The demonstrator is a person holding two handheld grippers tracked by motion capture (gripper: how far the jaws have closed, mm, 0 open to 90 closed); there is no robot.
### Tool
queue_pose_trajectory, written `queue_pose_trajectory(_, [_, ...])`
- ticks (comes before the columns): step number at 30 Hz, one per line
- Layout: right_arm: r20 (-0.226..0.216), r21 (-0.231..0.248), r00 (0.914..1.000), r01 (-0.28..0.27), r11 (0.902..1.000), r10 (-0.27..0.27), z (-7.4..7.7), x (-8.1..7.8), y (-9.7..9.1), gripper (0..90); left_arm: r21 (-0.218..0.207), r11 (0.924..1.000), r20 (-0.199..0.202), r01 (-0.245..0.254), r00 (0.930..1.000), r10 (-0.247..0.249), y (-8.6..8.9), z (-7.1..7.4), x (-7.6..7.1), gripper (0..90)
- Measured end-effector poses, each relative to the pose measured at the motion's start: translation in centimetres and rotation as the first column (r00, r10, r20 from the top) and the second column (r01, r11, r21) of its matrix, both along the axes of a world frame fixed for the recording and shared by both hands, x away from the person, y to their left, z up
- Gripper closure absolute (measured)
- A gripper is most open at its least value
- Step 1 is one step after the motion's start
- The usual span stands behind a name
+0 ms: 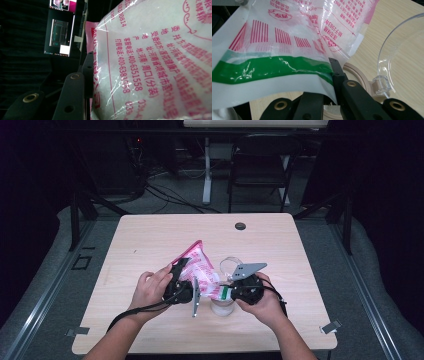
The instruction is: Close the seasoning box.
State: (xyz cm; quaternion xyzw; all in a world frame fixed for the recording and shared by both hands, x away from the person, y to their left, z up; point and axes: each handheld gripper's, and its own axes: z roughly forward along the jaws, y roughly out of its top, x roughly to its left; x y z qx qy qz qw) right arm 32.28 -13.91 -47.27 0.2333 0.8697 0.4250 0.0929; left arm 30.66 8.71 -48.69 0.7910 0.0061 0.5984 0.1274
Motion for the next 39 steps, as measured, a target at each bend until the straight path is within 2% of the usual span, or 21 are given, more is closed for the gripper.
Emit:
queue_pose_trajectory(8, [-0.003, -0.017, 1.0, 0.0, 0.9999, 0.0, -0.31, 0.04, 0.26, 90.0, 0.009, 1.0, -0.003, -0.003, 1.0, 0.003, 0.12, -0.16, 0.03, 61.5])
queue_pose_trajectory(39, [-0.011, -0.011, 0.9998, 0.017, 0.9998, -0.017, -0.9, 0.15, 0.63, 90.0, 0.029, 0.9995, 0.018, -0.008, 0.9998, 0.007, 0.14, -0.02, -0.03, 61.6])
